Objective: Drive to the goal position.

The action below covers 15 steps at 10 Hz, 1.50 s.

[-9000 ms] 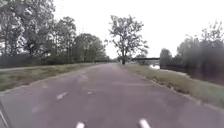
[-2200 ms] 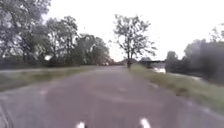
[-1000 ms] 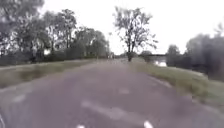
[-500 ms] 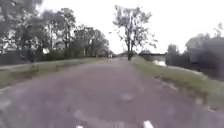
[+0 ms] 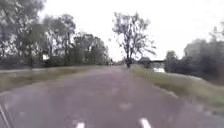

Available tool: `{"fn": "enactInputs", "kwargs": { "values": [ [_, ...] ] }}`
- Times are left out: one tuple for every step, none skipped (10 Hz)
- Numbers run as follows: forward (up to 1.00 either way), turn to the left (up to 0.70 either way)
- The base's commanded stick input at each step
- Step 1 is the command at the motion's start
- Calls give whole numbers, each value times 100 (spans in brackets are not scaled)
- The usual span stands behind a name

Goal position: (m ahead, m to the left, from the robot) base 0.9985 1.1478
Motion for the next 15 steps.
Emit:
{"fn": "enactInputs", "kwargs": {
  "values": [
    [70, 0],
    [70, 0],
    [70, 0],
    [70, 0],
    [70, 0],
    [70, 0],
    [70, 0],
    [70, 0],
    [70, 0],
    [70, 0],
    [70, 0],
    [70, 0],
    [70, 0],
    [70, 0],
    [70, 0]
  ]
}}
